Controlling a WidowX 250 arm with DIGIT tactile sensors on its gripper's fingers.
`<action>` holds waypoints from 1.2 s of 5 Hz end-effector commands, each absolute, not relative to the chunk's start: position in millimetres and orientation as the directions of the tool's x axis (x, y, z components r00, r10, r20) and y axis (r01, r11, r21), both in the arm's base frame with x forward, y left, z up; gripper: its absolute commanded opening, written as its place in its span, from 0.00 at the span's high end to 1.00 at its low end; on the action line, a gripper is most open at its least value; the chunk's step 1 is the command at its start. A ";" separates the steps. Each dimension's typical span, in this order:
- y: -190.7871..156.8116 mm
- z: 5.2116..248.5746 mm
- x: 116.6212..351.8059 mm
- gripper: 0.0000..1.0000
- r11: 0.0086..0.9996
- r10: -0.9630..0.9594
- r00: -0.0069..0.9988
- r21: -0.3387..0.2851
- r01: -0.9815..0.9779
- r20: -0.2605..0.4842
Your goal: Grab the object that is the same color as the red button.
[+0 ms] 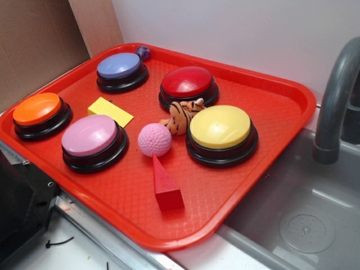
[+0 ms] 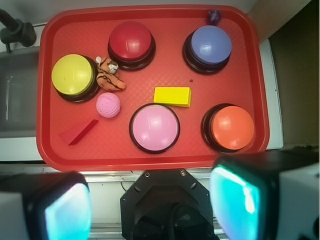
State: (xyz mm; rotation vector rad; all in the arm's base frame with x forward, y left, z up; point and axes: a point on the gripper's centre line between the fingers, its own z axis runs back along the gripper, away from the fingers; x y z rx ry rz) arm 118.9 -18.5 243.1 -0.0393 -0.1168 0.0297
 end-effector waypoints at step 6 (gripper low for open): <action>-112.7 154.5 164.3 0.00 0.819 0.522 0.851 -0.247 -0.519 -0.058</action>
